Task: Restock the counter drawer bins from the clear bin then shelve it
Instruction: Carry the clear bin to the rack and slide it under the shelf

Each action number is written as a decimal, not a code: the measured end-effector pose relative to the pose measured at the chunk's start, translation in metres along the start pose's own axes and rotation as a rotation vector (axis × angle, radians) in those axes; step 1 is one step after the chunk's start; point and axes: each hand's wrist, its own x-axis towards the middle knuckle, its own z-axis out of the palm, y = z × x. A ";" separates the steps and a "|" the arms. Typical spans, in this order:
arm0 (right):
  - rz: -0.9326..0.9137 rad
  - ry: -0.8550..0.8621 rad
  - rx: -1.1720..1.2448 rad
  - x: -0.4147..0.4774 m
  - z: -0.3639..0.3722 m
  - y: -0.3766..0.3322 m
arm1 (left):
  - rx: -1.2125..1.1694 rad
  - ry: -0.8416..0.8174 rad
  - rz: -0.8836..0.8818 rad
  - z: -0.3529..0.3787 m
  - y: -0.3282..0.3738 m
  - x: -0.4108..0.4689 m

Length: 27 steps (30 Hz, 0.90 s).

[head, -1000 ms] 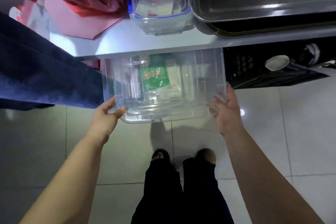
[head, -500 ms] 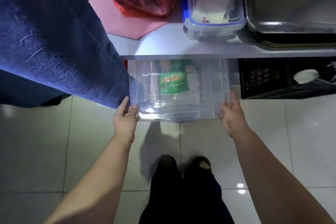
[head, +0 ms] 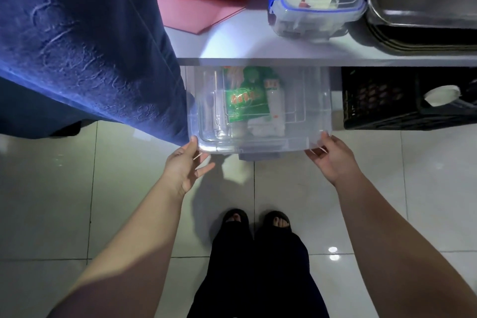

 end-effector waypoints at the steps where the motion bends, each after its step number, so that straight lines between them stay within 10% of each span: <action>1: -0.014 0.011 -0.013 0.001 0.000 0.001 | -0.001 -0.003 -0.001 0.001 0.000 0.001; 6: -0.189 0.226 -0.330 -0.011 0.005 0.011 | 0.057 0.197 0.170 0.008 -0.007 -0.008; 10: -0.718 0.250 -0.772 -0.038 0.004 0.028 | 0.703 0.444 0.852 0.002 -0.022 -0.026; 13: -1.026 0.036 -1.203 -0.045 0.006 0.039 | 1.166 0.239 1.276 0.003 -0.030 -0.030; 19: -1.285 -0.039 -1.753 -0.024 0.021 0.064 | 1.823 0.063 1.431 0.038 -0.061 0.000; 27: -1.582 0.222 -1.542 0.021 0.030 0.092 | 1.597 0.533 1.727 0.060 -0.084 0.042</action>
